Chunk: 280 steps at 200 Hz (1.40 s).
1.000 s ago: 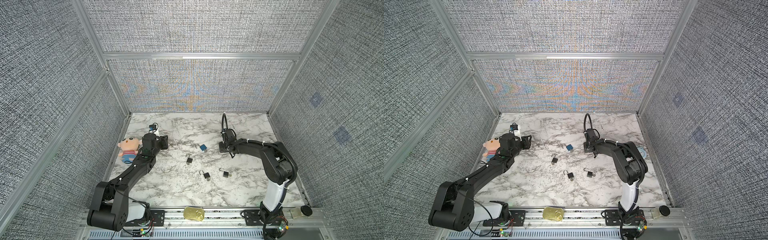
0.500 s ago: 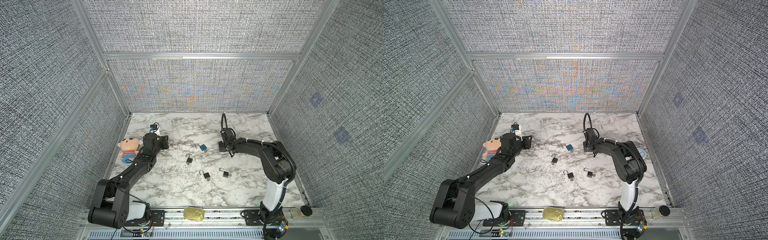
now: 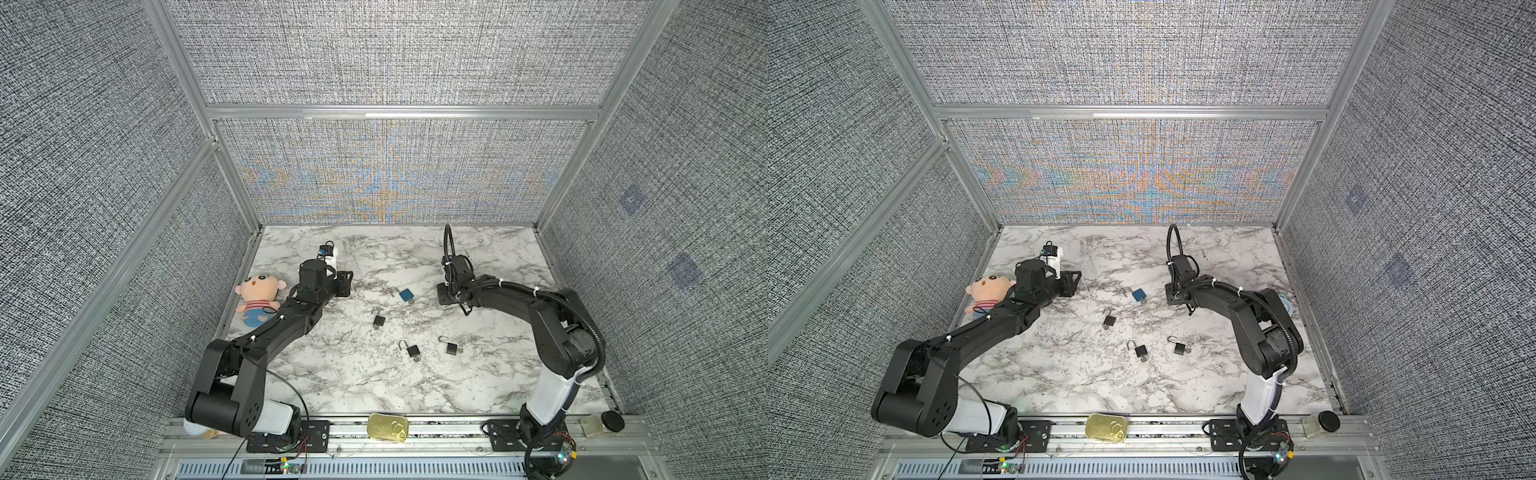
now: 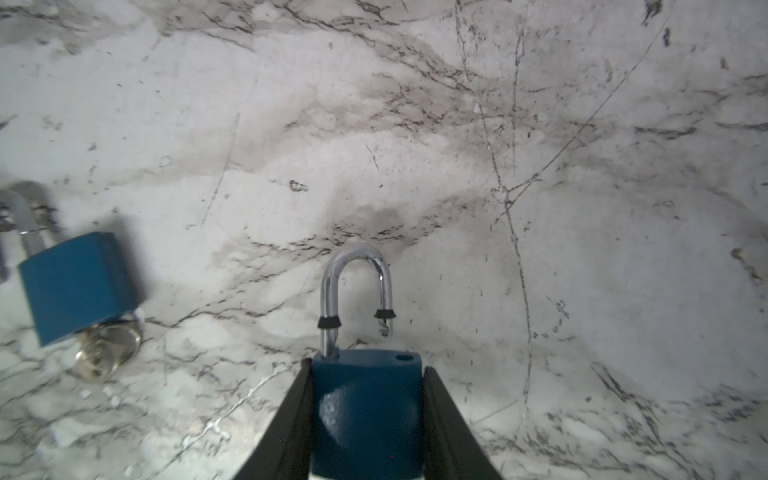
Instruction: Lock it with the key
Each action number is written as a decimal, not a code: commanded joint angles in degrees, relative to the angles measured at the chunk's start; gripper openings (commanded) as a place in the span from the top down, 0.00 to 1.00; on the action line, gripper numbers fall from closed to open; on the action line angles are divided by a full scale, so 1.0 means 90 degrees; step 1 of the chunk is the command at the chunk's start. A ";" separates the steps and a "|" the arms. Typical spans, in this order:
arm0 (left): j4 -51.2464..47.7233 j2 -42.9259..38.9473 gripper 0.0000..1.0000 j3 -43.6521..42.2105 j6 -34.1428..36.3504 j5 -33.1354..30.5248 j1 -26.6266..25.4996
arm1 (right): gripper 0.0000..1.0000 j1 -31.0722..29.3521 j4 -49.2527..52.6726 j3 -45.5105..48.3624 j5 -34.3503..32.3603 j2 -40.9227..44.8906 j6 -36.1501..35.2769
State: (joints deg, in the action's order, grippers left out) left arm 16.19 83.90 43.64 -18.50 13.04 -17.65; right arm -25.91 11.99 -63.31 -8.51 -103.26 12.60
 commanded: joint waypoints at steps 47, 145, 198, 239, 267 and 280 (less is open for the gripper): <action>0.1784 0.1212 0.61 0.0422 -0.1035 0.2089 -0.0394 | 0.66 -0.0146 0.0211 0.0198 0.0819 0.0876 0.0068; 0.3107 0.2892 0.60 0.1565 -0.2229 0.3377 -0.1319 | 0.66 -0.0692 0.0387 0.0239 0.0880 0.1452 0.0166; 0.2767 0.3190 0.60 0.1902 -0.2094 0.3467 -0.1554 | 0.66 -0.0783 0.0358 0.0189 0.0881 0.1442 0.0172; 0.2520 0.3306 0.60 0.2007 -0.2022 0.3379 -0.1611 | 0.66 -0.0813 0.0353 0.0178 0.0848 0.1456 0.0166; 0.2396 0.3300 0.58 0.1919 -0.1911 0.3192 -0.1613 | 0.66 -0.0841 0.0339 0.0169 0.0848 0.1449 0.0154; 0.2300 0.3306 0.58 0.1962 -0.1885 0.3207 -0.1613 | 0.66 -0.0850 0.0338 0.0160 0.0848 0.1443 0.0155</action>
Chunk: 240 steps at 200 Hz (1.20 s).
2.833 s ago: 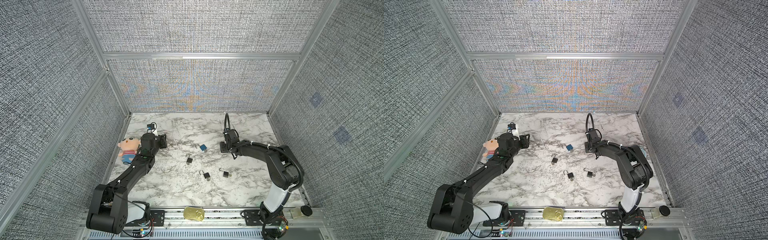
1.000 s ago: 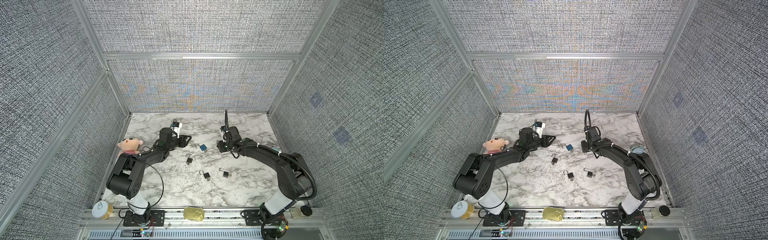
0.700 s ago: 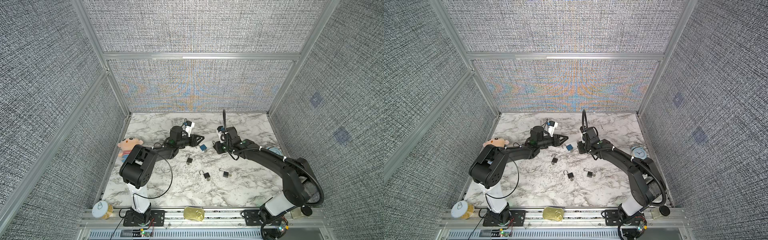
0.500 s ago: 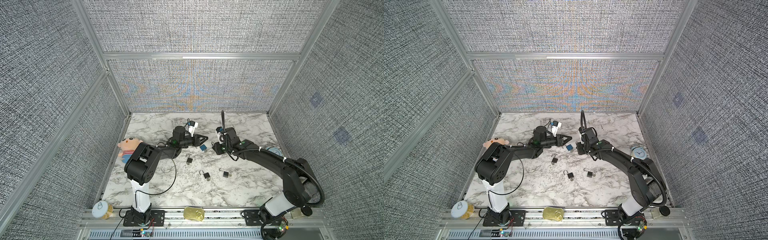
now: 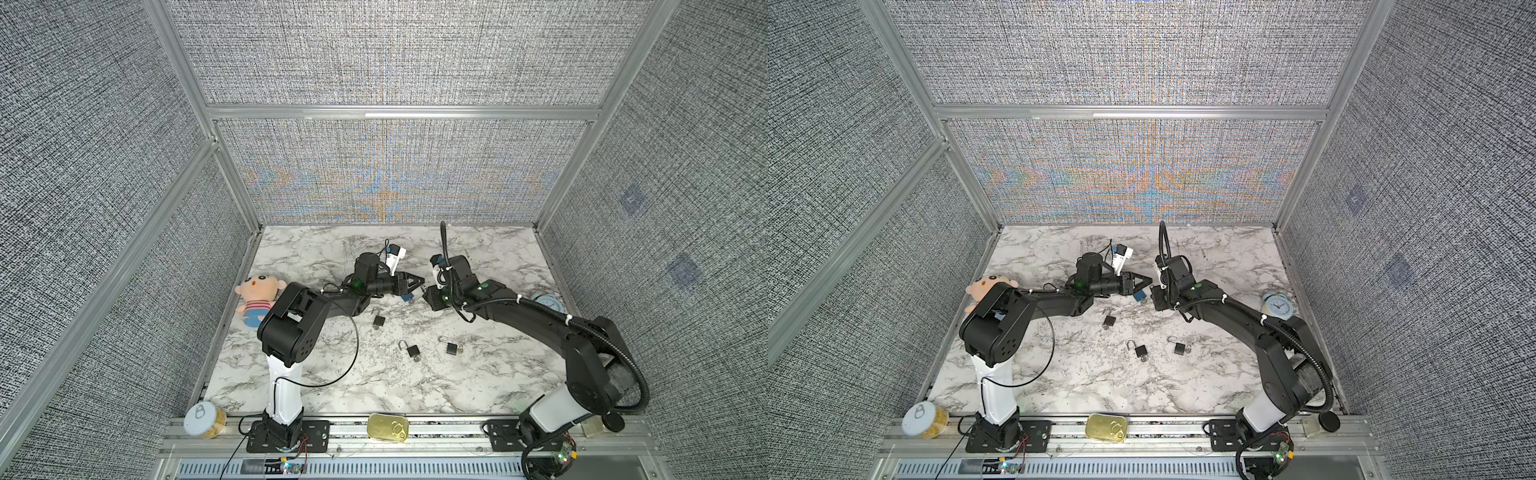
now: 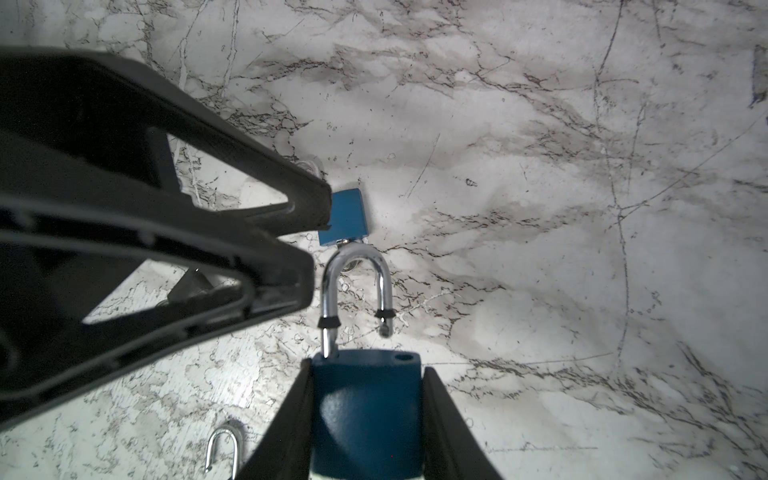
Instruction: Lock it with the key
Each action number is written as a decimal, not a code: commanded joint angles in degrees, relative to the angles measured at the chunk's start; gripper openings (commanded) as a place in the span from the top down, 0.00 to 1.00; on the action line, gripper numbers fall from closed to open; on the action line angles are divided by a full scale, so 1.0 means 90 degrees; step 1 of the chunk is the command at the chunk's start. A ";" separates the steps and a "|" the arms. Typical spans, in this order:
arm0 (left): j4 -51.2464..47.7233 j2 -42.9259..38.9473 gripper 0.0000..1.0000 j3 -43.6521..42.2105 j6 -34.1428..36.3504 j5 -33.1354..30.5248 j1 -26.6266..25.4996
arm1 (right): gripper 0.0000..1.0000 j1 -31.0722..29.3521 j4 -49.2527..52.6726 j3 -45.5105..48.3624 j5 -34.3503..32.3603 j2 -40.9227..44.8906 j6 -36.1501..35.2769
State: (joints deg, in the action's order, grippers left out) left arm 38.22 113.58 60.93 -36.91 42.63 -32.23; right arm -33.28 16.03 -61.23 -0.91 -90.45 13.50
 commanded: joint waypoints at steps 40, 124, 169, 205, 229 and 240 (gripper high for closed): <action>-0.0300 0.0168 0.58 0.0115 0.0219 -0.0076 -0.0037 | 0.66 -0.0059 -0.0120 -0.0101 -0.0021 0.0007 0.0045; -0.0516 0.0206 0.59 0.0262 0.0370 -0.0031 -0.0130 | 0.66 -0.0098 -0.0092 -0.0150 -0.0113 0.0026 0.0018; -0.0448 0.0247 0.65 0.0329 0.0317 0.0004 -0.0150 | 0.66 -0.0135 -0.0073 -0.0169 -0.0107 0.0024 0.0012; -0.0438 0.0340 0.73 0.0417 0.0282 0.0068 -0.0161 | 0.66 -0.0161 -0.0085 -0.0179 -0.0113 0.0038 0.0005; -0.0373 0.0379 0.88 0.0423 0.0229 0.0128 -0.0176 | 0.66 -0.0171 -0.0120 -0.0184 -0.0090 0.0041 0.0006; -0.0297 0.0408 0.99 0.0408 0.0196 0.0172 -0.0175 | 0.67 -0.0179 -0.0142 -0.0169 -0.0085 0.0030 0.0011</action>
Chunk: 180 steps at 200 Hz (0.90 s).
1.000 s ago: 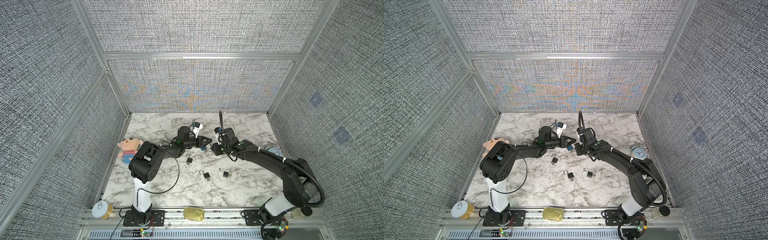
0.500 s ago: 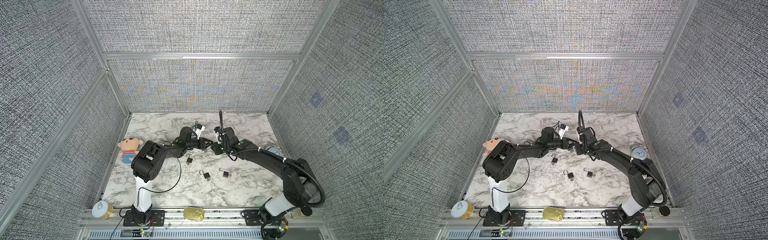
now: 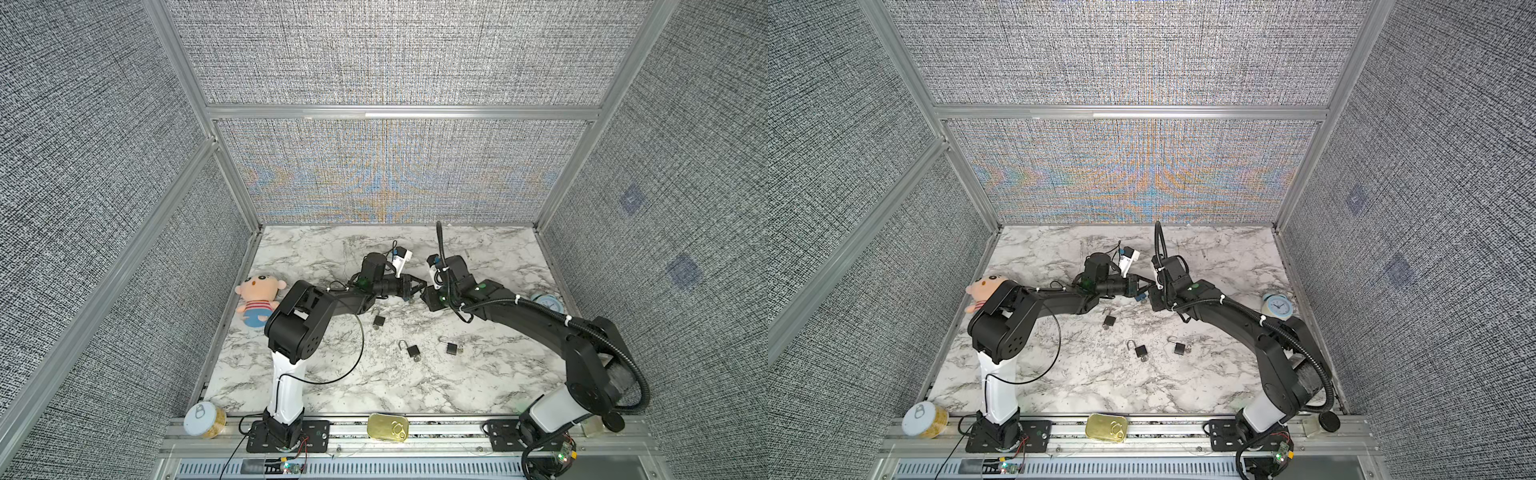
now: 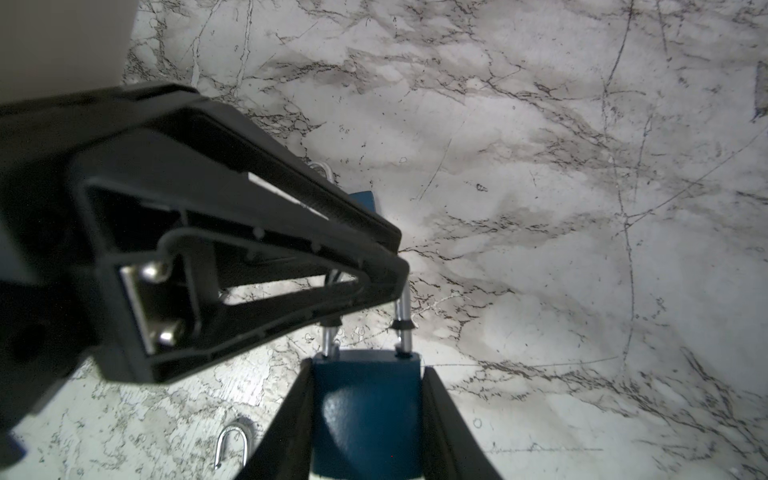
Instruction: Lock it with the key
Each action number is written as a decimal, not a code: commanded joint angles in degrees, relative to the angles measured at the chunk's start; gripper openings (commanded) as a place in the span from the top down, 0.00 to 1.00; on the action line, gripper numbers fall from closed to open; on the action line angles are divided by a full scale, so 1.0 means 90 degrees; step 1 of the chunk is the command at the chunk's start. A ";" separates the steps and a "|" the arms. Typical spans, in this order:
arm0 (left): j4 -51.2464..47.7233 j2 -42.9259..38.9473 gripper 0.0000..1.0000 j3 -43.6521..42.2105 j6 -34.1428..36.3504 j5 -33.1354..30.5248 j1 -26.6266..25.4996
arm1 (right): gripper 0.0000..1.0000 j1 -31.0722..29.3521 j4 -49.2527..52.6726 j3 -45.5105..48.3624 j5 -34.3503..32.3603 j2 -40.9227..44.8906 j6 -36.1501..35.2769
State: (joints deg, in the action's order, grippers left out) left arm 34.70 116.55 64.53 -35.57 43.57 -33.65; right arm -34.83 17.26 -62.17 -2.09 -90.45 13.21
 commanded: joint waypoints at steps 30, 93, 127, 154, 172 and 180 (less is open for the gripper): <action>0.0384 0.0098 1.00 -0.0113 -0.0140 0.0092 -0.0020 | 0.66 0.0012 -0.0439 0.0020 0.0100 0.0023 0.0122; 0.0843 -0.0164 1.00 -0.0256 -0.0747 -0.0113 -0.0021 | 0.43 0.0363 -0.1117 0.0872 0.0732 0.0718 0.0579; 0.0881 -0.0255 1.00 -0.0201 -0.1242 -0.0413 -0.0021 | 0.43 0.0426 -0.1781 0.1700 0.0924 0.1325 0.0588; 0.0980 -0.0446 1.00 -0.0139 -0.1626 -0.0420 -0.0031 | 0.43 0.0464 -0.2247 0.2075 0.1012 0.1563 0.0557; 0.0987 -0.0484 1.00 -0.0096 -0.1762 -0.0419 -0.0031 | 0.43 0.0481 -0.2612 0.2250 0.1059 0.1632 0.0526; 0.0964 -0.0504 1.00 -0.0072 -0.1789 -0.0417 -0.0031 | 0.44 0.0485 -0.2767 0.2329 0.1112 0.1640 0.0506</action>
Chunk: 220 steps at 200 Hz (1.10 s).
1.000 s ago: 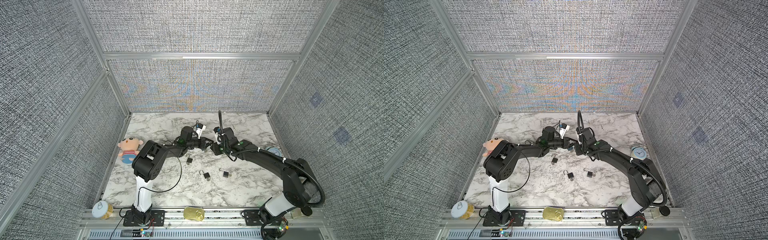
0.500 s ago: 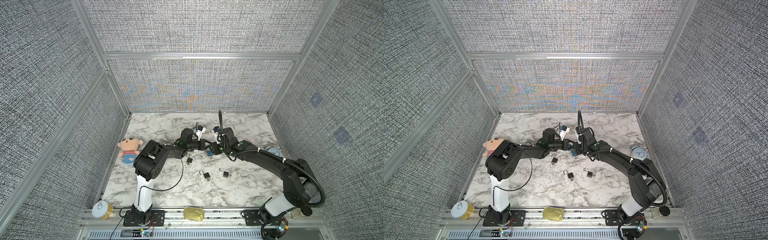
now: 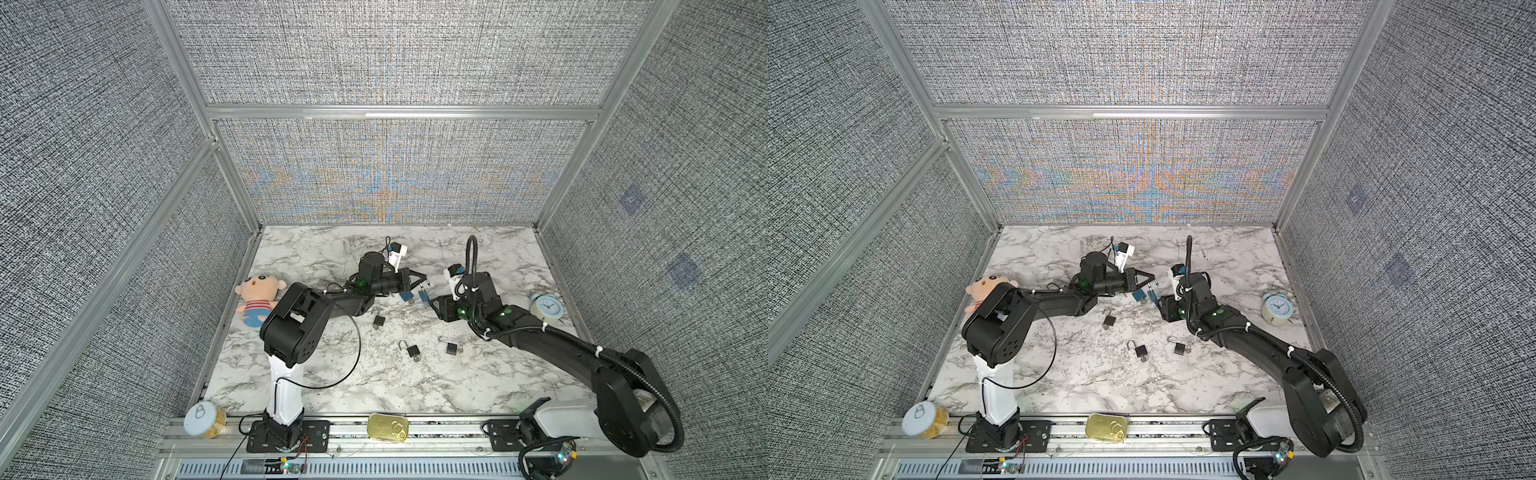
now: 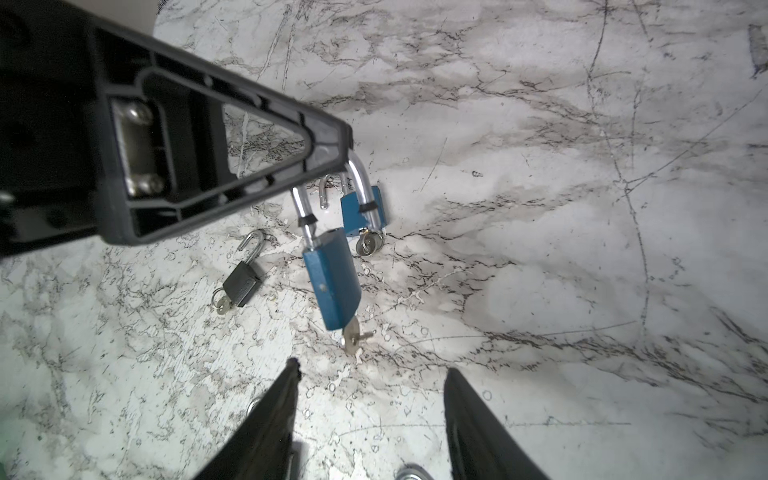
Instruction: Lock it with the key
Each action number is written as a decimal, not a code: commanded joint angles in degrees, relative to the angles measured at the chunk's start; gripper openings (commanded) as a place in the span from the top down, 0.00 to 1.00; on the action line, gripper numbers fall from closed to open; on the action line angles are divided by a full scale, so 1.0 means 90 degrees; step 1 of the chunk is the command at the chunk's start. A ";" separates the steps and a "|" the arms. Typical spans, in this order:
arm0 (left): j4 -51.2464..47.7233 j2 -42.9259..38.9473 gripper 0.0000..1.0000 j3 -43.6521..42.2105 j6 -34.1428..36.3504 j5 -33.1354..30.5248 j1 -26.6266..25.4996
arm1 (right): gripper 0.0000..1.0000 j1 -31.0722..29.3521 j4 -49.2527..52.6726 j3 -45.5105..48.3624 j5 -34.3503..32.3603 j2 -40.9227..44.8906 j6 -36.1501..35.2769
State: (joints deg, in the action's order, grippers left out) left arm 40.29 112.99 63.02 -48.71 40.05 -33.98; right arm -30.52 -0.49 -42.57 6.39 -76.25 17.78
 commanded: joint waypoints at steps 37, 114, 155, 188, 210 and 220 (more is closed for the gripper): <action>0.0222 -0.0245 1.00 0.0154 -0.0427 -0.0055 -0.0048 | 0.44 0.0011 -0.1344 0.0331 0.0296 0.0025 -0.0077; -0.0069 -0.0424 1.00 0.0272 -0.0506 -0.0134 -0.0129 | 0.56 0.0005 -0.2068 0.0523 0.0279 0.0075 -0.0217; -0.0101 -0.0474 1.00 0.0292 -0.0599 -0.0163 -0.0170 | 0.61 0.0012 -0.2198 0.0540 0.0215 0.0100 -0.0257; -0.0066 -0.0482 1.00 0.0322 -0.0671 -0.0154 -0.0187 | 0.64 0.0006 -0.2274 0.0543 0.0184 0.0058 -0.0249; -0.0054 -0.0484 1.00 0.0322 -0.0697 -0.0163 -0.0185 | 0.67 0.0012 -0.2375 0.0584 0.0108 0.0068 -0.0247; -0.0053 -0.0485 1.00 0.0322 -0.0717 -0.0153 -0.0190 | 0.68 0.0008 -0.2419 0.0606 0.0076 0.0087 -0.0247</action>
State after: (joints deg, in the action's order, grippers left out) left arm 38.48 109.16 65.49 -54.50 38.50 -35.57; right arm -30.39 -19.79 -37.52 7.90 -75.64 15.84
